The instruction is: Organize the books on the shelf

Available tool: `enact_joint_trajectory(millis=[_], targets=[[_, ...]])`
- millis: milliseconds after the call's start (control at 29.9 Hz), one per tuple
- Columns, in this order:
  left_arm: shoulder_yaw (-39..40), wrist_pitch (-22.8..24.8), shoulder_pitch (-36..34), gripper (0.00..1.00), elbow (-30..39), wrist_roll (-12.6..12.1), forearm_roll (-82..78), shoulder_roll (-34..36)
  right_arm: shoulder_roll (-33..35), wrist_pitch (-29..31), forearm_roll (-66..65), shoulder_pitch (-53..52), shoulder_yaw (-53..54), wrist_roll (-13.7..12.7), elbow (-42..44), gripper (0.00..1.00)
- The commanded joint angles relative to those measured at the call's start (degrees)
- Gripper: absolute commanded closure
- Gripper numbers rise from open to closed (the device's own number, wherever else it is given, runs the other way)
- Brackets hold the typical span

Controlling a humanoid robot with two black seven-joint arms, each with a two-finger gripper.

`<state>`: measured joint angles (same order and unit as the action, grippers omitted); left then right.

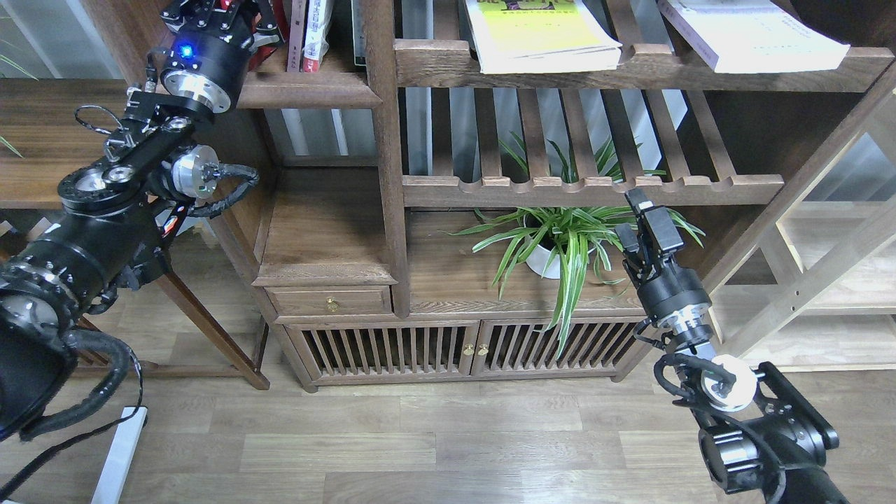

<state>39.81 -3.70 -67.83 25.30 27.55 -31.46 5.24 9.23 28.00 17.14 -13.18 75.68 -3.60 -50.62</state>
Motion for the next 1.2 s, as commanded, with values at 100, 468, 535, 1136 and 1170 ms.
enact_joint_trajectory(millis=[100,468,535,1136,1170], targets=[[-1.3,0.0,0.0,0.84,-0.3,0.4,0.0,-0.4,0.0,0.0,0.0,0.0,0.0,0.0,-0.1,0.02],[-3.7,-0.3,-0.2,0.85,-0.2,0.4,0.1,-0.9,0.0,0.0,0.0,0.5,0.1,0.0,-0.4,0.02],[-3.7,-0.4,-0.2,0.83,-0.2,0.4,0.0,-0.9,0.0,0.0,0.0,0.7,0.1,0.0,-0.4,0.02],[-3.3,-1.3,-0.7,0.36,0.4,0.4,1.3,-1.0,0.0,0.0,0.0,1.7,0.4,0.0,-0.5,0.01],[-3.3,-1.3,-0.9,0.36,0.5,0.4,1.3,-1.0,0.0,0.0,0.0,1.7,0.4,0.0,-0.4,0.01]])
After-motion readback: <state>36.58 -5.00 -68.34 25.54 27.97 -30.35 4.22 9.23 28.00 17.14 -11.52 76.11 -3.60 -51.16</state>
